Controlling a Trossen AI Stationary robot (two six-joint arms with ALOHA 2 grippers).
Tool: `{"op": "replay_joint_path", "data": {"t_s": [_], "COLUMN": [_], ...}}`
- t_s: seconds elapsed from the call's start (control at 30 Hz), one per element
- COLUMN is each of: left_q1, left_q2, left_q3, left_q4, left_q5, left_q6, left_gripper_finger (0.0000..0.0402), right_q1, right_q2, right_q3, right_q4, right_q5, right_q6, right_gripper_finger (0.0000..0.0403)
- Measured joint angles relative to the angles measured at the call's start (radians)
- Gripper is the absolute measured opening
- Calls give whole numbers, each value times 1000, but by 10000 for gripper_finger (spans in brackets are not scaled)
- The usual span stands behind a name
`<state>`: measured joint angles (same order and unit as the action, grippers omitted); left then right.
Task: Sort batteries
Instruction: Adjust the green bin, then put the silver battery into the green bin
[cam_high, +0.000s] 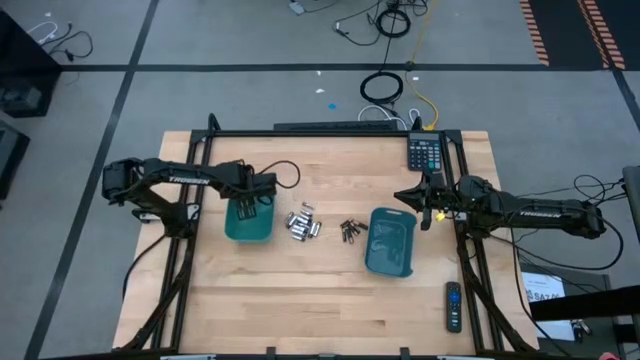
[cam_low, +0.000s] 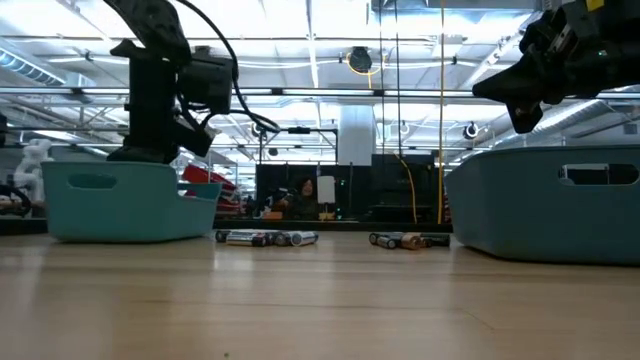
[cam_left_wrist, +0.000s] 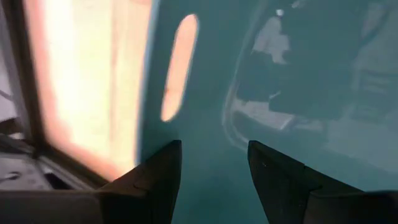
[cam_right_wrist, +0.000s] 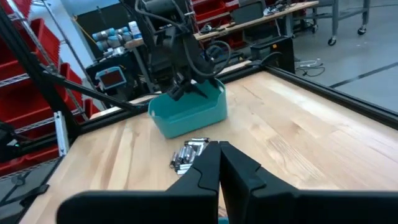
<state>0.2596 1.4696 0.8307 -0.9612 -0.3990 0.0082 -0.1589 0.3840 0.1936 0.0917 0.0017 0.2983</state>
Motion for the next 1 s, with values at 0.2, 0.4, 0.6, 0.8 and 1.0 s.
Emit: {"op": "replay_joint_path", "data": {"t_s": [0.2, 0.4, 0.6, 0.8, 1.0], "left_q1": [-7, -85, -172, -221, -253], "left_q2": [-4, -43, -19, 135, 291], "left_q3": [51, 190, 335, 429, 495], "left_q4": [-91, -210, -79, 16, 128], "left_q5": [26, -22, 57, 192, 242], "left_q6": [29, -19, -17, 44, 116], "left_gripper_finger": [195, 195, 195, 195, 196], "right_q1": [1, 77, 244, 358, 413], "right_q2": [3, 73, 251, 406, 529], "right_q3": [0, 7, 81, 185, 234], "right_q4": [-8, -9, 10, 10, 12], "right_q5": [1, 95, 310, 467, 518], "right_q6": [-3, -48, -110, -38, 12], "right_gripper_finger": [0, 0, 0, 0, 0]}}
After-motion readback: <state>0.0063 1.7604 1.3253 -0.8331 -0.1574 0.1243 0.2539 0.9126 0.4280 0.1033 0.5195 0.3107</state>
